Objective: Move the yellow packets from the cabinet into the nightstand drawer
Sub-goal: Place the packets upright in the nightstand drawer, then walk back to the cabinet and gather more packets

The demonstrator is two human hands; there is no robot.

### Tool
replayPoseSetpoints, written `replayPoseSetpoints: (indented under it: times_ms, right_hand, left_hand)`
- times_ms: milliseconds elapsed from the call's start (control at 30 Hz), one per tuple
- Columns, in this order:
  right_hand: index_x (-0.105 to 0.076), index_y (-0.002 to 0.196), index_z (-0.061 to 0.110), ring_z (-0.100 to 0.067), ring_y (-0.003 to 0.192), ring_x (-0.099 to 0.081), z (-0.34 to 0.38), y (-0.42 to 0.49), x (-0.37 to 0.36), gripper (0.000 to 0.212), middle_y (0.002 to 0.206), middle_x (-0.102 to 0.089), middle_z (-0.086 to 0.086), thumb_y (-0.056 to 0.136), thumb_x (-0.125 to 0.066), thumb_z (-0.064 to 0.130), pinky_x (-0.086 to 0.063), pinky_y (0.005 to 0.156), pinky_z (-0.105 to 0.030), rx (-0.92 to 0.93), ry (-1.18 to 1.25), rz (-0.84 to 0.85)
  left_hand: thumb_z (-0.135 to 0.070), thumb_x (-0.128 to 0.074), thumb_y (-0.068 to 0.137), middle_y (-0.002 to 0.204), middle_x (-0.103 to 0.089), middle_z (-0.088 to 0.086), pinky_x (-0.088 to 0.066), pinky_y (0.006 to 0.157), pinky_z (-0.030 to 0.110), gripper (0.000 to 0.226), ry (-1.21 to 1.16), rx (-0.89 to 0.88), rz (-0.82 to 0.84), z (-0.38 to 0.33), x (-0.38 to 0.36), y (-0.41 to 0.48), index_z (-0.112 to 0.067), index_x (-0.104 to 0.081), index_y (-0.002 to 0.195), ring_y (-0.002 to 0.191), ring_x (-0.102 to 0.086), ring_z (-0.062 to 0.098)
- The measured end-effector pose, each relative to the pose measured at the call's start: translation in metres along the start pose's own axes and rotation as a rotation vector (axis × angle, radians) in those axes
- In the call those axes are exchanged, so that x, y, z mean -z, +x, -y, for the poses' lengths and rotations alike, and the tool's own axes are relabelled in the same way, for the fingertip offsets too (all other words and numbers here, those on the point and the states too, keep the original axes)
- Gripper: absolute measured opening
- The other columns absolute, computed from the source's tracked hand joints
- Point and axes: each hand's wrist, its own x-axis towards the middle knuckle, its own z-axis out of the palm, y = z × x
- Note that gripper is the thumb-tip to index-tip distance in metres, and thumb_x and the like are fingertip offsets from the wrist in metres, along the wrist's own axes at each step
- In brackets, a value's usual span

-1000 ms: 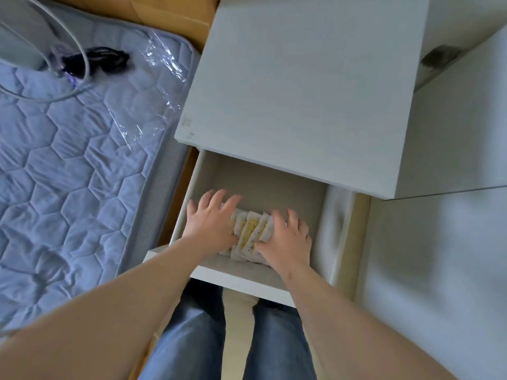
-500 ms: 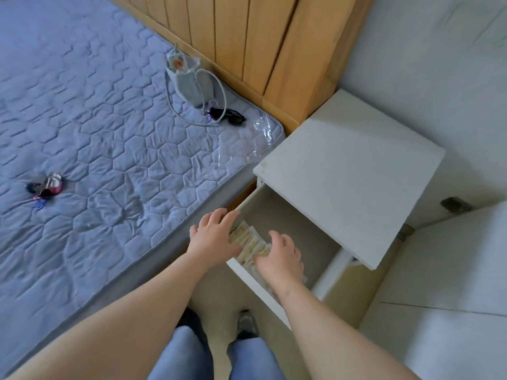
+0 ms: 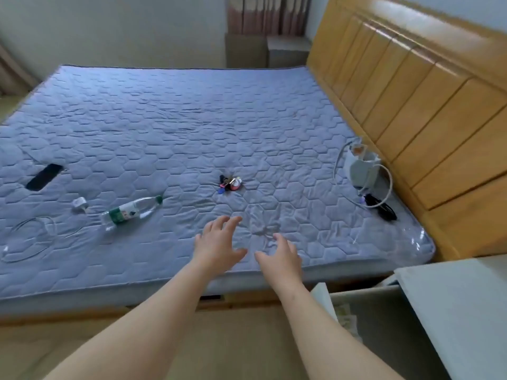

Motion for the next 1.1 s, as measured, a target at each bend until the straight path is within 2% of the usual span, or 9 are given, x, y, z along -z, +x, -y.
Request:
replayPoseSetpoints:
  times_ms: [100,267,500,800,933,1033,1100]
  right_hand:
    - [-0.029,0.145,0.026,-0.023,0.137,-0.028,0.063,-0.008,-0.049,0.062,0.152,-0.024,0.000,0.089,-0.054,0.039,-0.030,0.110,-0.042,0.117,-0.036,0.088]
    - [-0.026,0.146,0.025,-0.023,0.139,-0.024,0.157,-0.039,-0.145,0.064,0.153,-0.024,0.000,0.090,-0.053,0.037,-0.028,0.111,-0.041,0.290,-0.090,0.241]
    - [-0.029,0.145,0.024,-0.024,0.136,-0.031,0.259,-0.113,-0.291,0.063,0.150,-0.029,-0.001,0.089,-0.054,0.036,-0.029,0.110,-0.040,0.511,-0.242,0.489]
    - [-0.031,0.143,0.026,-0.023,0.134,-0.034,0.341,-0.202,-0.439,0.063,0.149,-0.033,-0.001,0.086,-0.055,0.033,-0.033,0.108,-0.040,0.797,-0.425,0.826]
    - [-0.032,0.143,0.024,-0.023,0.133,-0.034,0.380,-0.210,-0.497,0.063,0.147,-0.033,-0.001,0.085,-0.055,0.030,-0.032,0.108,-0.039,0.866,-0.459,0.926]
    - [-0.036,0.137,0.024,-0.025,0.127,-0.039,0.426,-0.203,-0.547,0.057,0.142,-0.038,-0.002,0.083,-0.054,0.029,-0.035,0.105,-0.039,0.922,-0.465,0.963]
    - [-0.033,0.141,0.027,-0.024,0.128,-0.039,0.462,-0.200,-0.577,0.063,0.145,-0.036,0.000,0.082,-0.054,0.031,-0.036,0.105,-0.040,0.935,-0.455,0.982]
  left_hand:
    - [-0.045,-0.058,0.084,0.151,-0.026,-0.006,-0.033,0.107,0.044,0.072,-0.063,0.136,-0.096,0.075,0.038,-0.015,-0.034,-0.023,0.146,0.138,-0.025,0.020]
    - [-0.045,-0.056,0.086,0.149,-0.026,-0.006,-0.031,0.105,0.043,0.070,-0.120,0.363,-0.227,0.201,0.094,-0.066,-0.033,-0.023,0.146,0.136,-0.027,0.022]
    - [-0.044,-0.060,0.082,0.147,-0.032,-0.003,-0.033,0.108,0.040,0.070,-0.216,0.718,-0.394,0.364,0.142,-0.178,-0.031,-0.029,0.143,0.135,-0.032,0.022]
    - [-0.043,-0.060,0.084,0.145,-0.034,-0.004,-0.036,0.105,0.041,0.067,-0.316,1.210,-0.622,0.483,0.164,-0.309,-0.033,-0.028,0.143,0.132,-0.035,0.023]
    - [-0.042,-0.059,0.085,0.147,-0.032,-0.003,-0.034,0.107,0.042,0.067,-0.372,1.331,-0.661,0.537,0.175,-0.318,-0.034,-0.026,0.144,0.135,-0.032,0.023]
    - [-0.042,-0.059,0.086,0.148,-0.031,-0.003,-0.035,0.106,0.043,0.068,-0.385,1.362,-0.707,0.591,0.197,-0.304,-0.033,-0.026,0.144,0.135,-0.033,0.023]
    - [-0.041,-0.058,0.086,0.150,-0.029,-0.004,-0.034,0.107,0.043,0.067,-0.407,1.372,-0.741,0.626,0.218,-0.293,-0.033,-0.026,0.144,0.136,-0.032,0.022]
